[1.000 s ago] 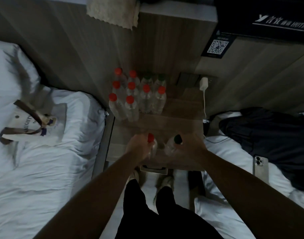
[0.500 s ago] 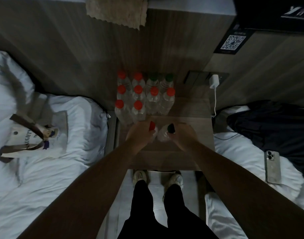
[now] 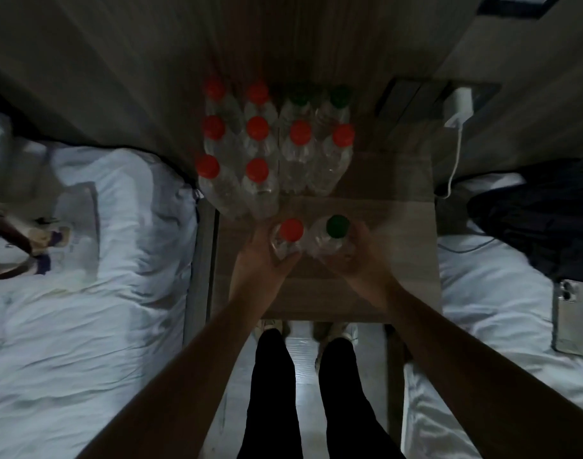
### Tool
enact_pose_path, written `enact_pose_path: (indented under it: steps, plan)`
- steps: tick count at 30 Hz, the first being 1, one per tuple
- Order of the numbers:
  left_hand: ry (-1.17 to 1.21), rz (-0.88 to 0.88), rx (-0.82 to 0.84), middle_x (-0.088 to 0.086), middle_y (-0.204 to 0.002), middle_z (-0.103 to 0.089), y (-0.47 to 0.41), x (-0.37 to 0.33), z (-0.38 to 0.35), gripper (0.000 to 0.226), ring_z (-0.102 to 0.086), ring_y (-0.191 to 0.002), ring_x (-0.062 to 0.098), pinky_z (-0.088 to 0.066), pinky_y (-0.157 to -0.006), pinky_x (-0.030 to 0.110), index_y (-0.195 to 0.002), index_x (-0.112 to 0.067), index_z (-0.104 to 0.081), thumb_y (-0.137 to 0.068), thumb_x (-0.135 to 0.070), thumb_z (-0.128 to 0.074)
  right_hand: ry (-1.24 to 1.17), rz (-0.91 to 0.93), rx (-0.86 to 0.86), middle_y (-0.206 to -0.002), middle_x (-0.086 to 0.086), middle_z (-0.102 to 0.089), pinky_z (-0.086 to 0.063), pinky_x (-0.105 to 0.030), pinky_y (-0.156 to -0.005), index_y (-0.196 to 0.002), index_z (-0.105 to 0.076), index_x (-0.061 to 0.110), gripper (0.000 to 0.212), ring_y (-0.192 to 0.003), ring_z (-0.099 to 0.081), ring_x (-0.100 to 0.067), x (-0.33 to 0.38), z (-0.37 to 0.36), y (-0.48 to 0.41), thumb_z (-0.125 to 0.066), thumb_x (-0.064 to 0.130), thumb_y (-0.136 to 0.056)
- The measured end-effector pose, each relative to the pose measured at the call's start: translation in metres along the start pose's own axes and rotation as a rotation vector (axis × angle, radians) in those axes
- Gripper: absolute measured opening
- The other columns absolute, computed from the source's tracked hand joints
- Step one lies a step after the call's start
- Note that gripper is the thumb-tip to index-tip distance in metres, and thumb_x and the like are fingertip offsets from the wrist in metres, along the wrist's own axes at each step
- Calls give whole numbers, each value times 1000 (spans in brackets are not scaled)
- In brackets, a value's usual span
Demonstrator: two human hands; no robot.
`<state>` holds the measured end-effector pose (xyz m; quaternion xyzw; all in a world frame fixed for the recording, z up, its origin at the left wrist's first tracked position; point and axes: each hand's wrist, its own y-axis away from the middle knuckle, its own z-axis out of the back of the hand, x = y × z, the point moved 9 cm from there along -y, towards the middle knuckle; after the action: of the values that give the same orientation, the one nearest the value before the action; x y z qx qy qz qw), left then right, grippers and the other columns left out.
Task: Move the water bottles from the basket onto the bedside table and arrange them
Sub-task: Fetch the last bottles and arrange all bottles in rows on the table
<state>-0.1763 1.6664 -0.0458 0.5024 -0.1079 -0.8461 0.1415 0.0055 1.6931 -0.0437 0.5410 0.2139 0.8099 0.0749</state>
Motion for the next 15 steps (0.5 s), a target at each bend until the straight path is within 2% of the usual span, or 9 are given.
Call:
enact_pose_path:
  steps: [2,4,5,7,9,12,15]
  plan:
    - [61,58,-28,-10,-127,-52,0,26,-11,75,-57,-111,8,-54,-88,36,-131,-36,-39,-68,-45,-79,-33,-3,2,-114,17,-57,-52,-37,-89,-117,-48,43,65,-109,-61,-17,-21,-7,-6,-82,42,-61]
    - [81,140,-49,-8,-131,-43,3,48,-21,85,-51,-112,7,-50,-89,33,-135,-30,-36,-64,-36,-83,-85,-11,-30,-116,14,-59,-52,-41,-89,-110,-45,56,68,-110,-61,-17,-42,-10,-14,-82,46,-54]
    - [82,170,-55,-7,-130,-42,3,57,-27,86,-49,-111,6,-48,-88,29,-135,-28,-36,-64,-32,-83,-88,-21,-44,-116,13,-59,-52,-40,-88,-109,-44,57,68,-110,-60,-17,-50,-11,-17,-81,43,-54]
    - [71,163,-69,-4,-130,-44,-2,66,-36,86,-49,-112,8,-44,-86,23,-137,-25,-36,-65,-27,-83,-49,-54,-54,-115,13,-57,-50,-30,-80,-123,-43,43,74,-110,-59,-15,-70,-14,-26,-79,32,-59]
    - [54,144,-83,-3,-130,-50,-11,74,-43,84,-51,-114,10,-44,-89,23,-137,-24,-37,-66,-26,-82,-1,-87,-44,-116,14,-56,-45,-20,-73,-131,-39,34,76,-106,-57,-10,-85,-19,-35,-81,25,-68]
    - [21,165,-90,-8,-120,-61,-25,87,-50,68,-59,-109,9,-51,-90,32,-128,-31,-46,-68,-39,-79,72,-100,-46,-111,10,-60,-46,-24,-79,-115,-46,34,53,-103,-59,-11,-99,-27,-45,-78,28,-74]
    - [46,192,-90,-9,-111,-64,-35,97,-57,61,-62,-102,9,-55,-88,37,-119,-31,-51,-65,-42,-78,166,-84,-82,-108,9,-66,-49,-24,-81,-114,-55,27,50,-99,-62,-8,-110,-31,-54,-77,42,-72]
